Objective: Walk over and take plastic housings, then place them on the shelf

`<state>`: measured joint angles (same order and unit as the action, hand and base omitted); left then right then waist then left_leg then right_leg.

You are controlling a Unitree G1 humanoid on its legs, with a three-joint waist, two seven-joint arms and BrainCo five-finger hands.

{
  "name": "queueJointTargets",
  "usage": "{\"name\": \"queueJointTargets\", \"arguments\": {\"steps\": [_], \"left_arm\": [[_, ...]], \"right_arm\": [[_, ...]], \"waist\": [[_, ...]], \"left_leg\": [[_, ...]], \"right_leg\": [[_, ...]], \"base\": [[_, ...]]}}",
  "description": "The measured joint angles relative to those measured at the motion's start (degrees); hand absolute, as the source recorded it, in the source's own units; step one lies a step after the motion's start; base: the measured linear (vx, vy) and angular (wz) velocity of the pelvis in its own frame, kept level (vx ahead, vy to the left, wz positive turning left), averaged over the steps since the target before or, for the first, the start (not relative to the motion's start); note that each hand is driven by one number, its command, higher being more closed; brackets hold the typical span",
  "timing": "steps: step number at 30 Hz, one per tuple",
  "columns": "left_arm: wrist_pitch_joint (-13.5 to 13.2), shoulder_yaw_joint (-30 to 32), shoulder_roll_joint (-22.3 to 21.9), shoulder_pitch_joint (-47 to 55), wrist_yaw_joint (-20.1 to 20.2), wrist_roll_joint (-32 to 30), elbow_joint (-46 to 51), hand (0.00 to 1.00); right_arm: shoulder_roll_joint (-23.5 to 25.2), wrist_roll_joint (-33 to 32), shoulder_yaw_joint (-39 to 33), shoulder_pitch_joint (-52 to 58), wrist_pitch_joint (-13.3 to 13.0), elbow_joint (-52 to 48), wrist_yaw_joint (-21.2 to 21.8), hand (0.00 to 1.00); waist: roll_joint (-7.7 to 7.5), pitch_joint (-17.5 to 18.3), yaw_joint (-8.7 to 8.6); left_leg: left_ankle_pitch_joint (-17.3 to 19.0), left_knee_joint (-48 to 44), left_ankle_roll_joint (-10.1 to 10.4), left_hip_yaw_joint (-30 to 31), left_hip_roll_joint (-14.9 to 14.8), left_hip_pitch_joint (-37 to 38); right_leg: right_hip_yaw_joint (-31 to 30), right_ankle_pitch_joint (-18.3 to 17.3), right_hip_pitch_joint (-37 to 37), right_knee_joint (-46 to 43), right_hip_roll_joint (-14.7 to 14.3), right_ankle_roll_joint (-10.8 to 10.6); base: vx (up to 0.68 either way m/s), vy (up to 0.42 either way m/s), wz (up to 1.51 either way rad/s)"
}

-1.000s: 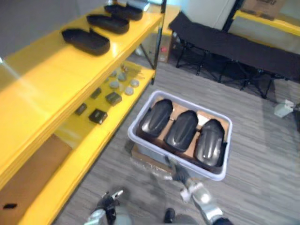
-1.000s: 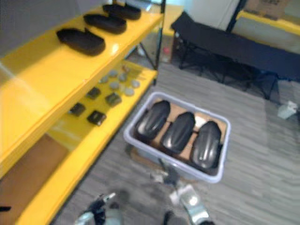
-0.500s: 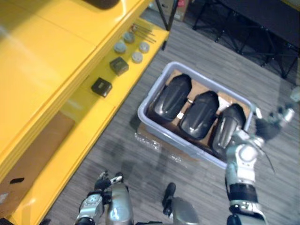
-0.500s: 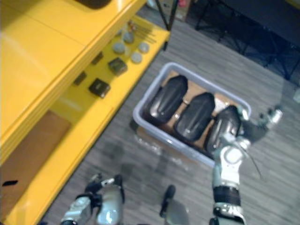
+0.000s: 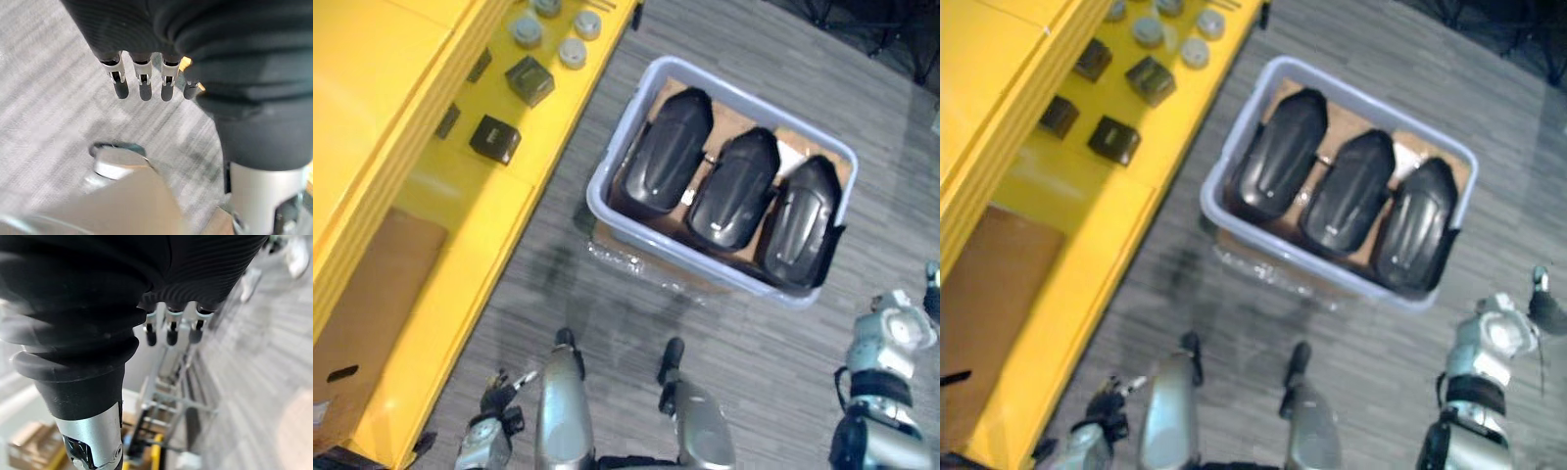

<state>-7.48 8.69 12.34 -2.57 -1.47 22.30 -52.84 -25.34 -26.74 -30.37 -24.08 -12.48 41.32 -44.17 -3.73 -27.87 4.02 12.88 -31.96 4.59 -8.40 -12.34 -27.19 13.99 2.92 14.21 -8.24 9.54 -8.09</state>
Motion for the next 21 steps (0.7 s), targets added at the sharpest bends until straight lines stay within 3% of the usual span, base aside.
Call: {"name": "queueJointTargets", "arguments": {"steps": [4, 11, 17, 21], "left_arm": [[-2.64, -0.91, -1.99, -1.36, 0.14, 0.27, 0.32, 0.00], [-2.96, -3.56, -2.00, -1.56, 0.19, 0.25, 0.43, 0.00], [-2.93, -6.77, -2.80, -1.57, 0.55, 0.49, 0.38, 0.00], [-2.95, -7.76, -2.89, -1.59, 0.79, 2.51, 0.30, 0.00]], "right_arm": [[-2.92, -0.02, 0.16, -2.21, 1.91, 4.99, 1.81, 0.00], [-7.91, -0.66, 1.29, -7.91, 5.50, 10.75, 2.86, 0.00], [-13.70, -0.54, 5.55, -12.22, 7.01, 13.88, 4.52, 0.00], [-15.76, 0.32, 7.27, -14.06, 9.38, 15.12, 5.19, 0.00]], "waist": [[0.76, -0.50, 0.02], [1.33, -0.84, 0.55], [3.99, -2.13, 0.71], [4.82, -2.58, 0.80]], "left_leg": [[-0.57, -0.20, -0.71, 0.80, 1.54, -1.89], [-2.81, 1.93, -1.24, 1.72, 4.09, -3.14], [-4.24, 3.66, -1.67, 1.54, 5.55, -4.08], [-4.59, 3.58, -1.79, 1.85, 5.78, -5.30]], "right_leg": [[0.26, -1.60, 2.82, -3.59, 1.67, -0.65], [1.41, -2.62, 5.01, -5.80, 3.99, -0.98], [1.31, -2.62, 7.28, -6.98, 5.45, -1.02], [1.41, -2.60, 8.61, -7.66, 5.68, -1.02]], "base": [[-0.01, 0.016, 0.14], [-0.02, 0.009, 0.18], [-0.02, 0.007, 0.05], [0.00, -0.005, 0.04]]}}
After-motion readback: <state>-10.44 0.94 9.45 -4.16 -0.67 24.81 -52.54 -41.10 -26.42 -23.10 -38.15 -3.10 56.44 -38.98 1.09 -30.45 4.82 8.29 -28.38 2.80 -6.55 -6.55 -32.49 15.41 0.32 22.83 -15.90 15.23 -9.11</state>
